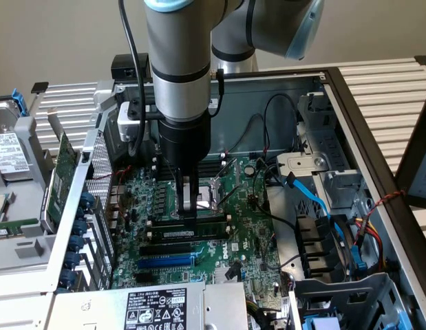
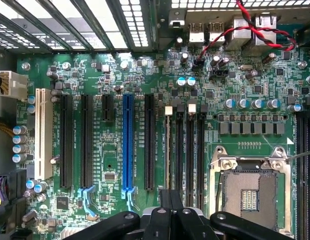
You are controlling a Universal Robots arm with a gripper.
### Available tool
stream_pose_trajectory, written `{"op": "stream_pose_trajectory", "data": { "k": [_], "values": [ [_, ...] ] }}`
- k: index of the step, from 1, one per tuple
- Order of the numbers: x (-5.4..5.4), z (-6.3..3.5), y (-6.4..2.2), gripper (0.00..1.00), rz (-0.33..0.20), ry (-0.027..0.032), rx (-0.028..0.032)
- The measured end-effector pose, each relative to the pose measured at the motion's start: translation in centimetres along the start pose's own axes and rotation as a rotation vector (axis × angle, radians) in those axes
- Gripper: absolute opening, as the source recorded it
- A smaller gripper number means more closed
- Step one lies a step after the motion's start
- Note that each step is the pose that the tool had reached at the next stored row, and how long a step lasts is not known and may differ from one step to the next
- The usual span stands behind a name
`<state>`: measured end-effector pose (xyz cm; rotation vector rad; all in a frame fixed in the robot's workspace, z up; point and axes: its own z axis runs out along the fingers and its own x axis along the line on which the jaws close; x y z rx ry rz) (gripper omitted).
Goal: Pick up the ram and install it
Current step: 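Press down the ram until it locks into place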
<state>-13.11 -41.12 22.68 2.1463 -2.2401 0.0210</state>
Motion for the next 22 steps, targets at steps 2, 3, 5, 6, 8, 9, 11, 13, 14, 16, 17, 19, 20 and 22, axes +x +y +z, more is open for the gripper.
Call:
{"op": "stream_pose_trajectory", "data": {
  "k": [2,3,5,6,8,9,11,13,14,16,17,19,20,22],
  "values": [
    [0.0,0.02,0.0,0.11,0.0,0.0,0.0],
    [0.0,0.02,0.0,0.11,0.0,-0.0002,0.0],
    [0.0,0.03,0.0,0.11,0.0,-0.0004,0.0001],
    [0.0,0.03,0.0,0.11,0.0,-0.0004,0.0001],
    [0.0,0.06,0.02,0.11,0.0,-0.0005,0.0004],
    [0.0,0.08,0.02,0.11,0.0,-0.0004,0.0004],
    [0.0,0.08,0.03,0.11,0.0,-0.0002,0.0004],
    [0.0,-0.22,0.03,0.11,0.0,-0.0022,0.0012],
    [0.0,-0.63,0.04,0.11,0.0,-0.0013,0.0009],
    [0.1,-1.58,0.07,0.11,0.0,-0.0006,0.0005],
    [0.1,-1.97,0.07,0.11,0.0,-0.0006,0.0005],
    [0.1,-2.65,0.08,0.11,0.0,-0.0005,0.0005],
    [0.2,-2.86,0.09,0.11,0.0,-0.0006,0.0005],
    [0.2,-2.93,0.08,0.11,0.0,-0.0007,0.0005]
  ]
}}
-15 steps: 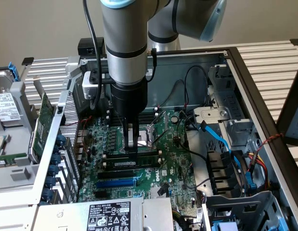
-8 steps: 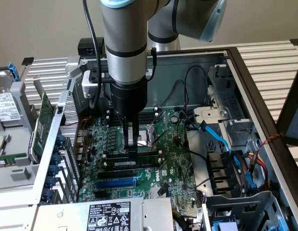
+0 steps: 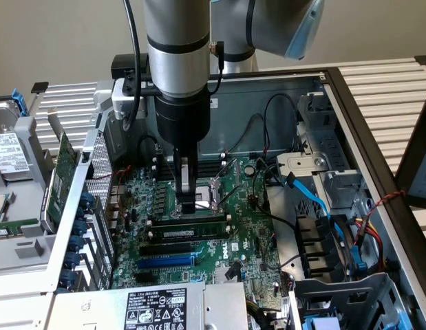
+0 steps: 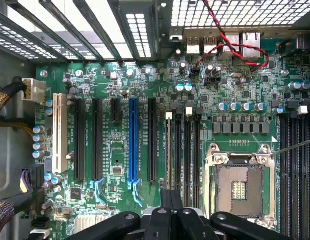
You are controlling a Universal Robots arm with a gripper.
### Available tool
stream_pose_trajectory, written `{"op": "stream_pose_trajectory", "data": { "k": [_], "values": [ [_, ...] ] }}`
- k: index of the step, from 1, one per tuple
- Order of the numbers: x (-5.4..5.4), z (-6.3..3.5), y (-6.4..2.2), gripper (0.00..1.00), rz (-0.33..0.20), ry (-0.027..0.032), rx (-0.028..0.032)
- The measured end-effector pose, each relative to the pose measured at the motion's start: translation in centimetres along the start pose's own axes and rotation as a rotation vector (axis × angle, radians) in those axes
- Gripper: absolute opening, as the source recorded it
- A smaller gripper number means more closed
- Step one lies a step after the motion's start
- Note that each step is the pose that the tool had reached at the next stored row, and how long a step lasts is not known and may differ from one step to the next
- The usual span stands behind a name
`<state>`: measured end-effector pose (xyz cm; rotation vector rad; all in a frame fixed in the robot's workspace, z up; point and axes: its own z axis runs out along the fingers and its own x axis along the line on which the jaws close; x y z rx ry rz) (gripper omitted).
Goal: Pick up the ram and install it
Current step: 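Press down the ram until it locks into place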
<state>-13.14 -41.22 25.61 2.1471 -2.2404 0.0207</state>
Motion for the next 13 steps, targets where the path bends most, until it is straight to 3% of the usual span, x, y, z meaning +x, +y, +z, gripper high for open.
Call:
{"op": "stream_pose_trajectory", "data": {
  "k": [8,13],
  "values": [
    [0.0,-0.01,-0.04,0.11,0.009,0.0,-0.001],
    [-0.01,-0.01,-0.04,0.11,0.081,-0.0013,-0.0036]
  ]
}}
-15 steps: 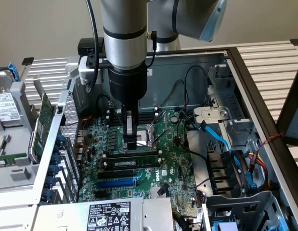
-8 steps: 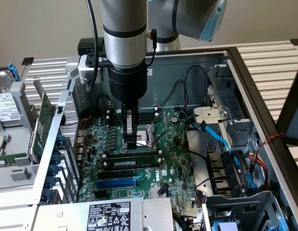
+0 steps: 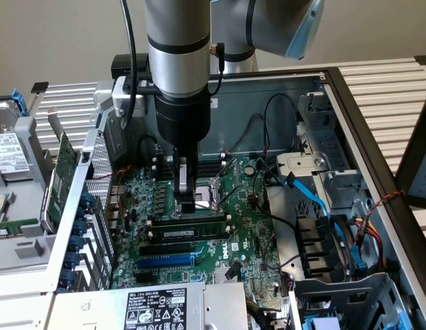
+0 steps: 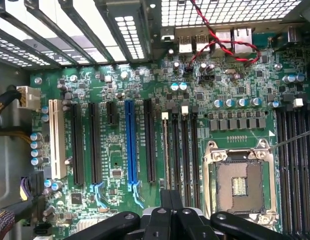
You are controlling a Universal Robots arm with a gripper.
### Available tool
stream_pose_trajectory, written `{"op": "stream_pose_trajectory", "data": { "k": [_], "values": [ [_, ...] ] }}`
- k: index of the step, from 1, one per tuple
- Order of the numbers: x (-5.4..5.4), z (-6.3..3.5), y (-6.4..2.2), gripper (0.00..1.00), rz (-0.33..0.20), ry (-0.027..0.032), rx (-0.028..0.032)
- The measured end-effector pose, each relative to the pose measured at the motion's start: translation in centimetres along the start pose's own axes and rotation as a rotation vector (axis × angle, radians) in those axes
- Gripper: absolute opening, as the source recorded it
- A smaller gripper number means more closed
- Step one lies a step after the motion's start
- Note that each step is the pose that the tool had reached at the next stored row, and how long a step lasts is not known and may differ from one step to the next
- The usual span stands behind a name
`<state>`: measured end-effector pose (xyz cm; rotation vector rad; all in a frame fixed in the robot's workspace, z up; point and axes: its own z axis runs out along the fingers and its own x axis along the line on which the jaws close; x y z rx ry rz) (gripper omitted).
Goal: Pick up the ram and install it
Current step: 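Press down the ram until it locks into place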
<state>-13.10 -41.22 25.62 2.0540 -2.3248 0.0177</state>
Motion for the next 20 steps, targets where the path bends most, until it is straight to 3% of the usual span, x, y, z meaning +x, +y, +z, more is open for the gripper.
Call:
{"op": "stream_pose_trajectory", "data": {
  "k": [20],
  "values": [
    [0.0,0.02,0.0,0.11,0.315,-0.0054,-0.0117]
  ]
}}
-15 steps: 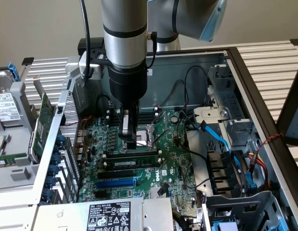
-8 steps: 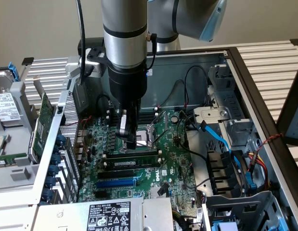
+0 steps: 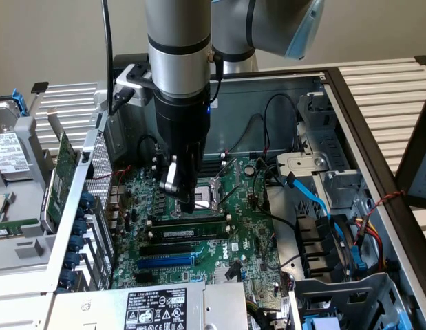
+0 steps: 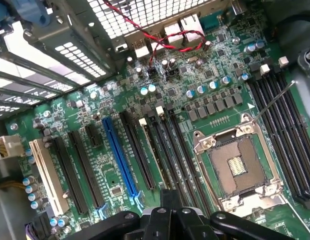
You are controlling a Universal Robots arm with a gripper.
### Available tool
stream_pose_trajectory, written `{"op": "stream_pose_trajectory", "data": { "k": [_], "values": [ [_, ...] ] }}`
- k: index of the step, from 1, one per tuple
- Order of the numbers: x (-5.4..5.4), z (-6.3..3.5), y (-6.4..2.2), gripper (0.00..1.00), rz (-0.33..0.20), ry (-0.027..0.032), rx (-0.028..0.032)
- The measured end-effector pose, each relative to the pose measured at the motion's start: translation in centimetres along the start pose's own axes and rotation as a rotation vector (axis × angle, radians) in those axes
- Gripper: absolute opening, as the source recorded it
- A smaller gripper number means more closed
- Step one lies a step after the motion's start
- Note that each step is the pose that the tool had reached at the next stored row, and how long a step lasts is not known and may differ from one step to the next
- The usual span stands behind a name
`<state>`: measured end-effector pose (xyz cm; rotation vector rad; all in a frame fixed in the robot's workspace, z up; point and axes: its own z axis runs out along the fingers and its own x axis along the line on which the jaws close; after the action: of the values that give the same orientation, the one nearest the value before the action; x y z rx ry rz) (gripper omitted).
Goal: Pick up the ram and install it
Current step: 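Press down the ram until it locks into place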
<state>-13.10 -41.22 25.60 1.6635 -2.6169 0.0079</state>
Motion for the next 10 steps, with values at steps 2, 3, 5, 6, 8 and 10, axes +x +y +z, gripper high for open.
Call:
{"op": "stream_pose_trajectory", "data": {
  "k": [2,3,5,6,8,10],
  "values": [
    [0.0,0.0,0.0,0.11,0.03,-0.0005,-0.0011],
    [0.0,0.0,0.0,0.11,0.045,-0.0008,-0.0017],
    [0.0,0.0,0.0,0.11,0.075,-0.0013,-0.0028],
    [0.0,0.0,0.0,0.11,0.09,-0.0016,-0.0034],
    [0.0,0.0,0.0,0.11,0.12,-0.0021,-0.0045],
    [0.0,0.0,0.0,0.11,0.15,-0.0026,-0.0056]
  ]
}}
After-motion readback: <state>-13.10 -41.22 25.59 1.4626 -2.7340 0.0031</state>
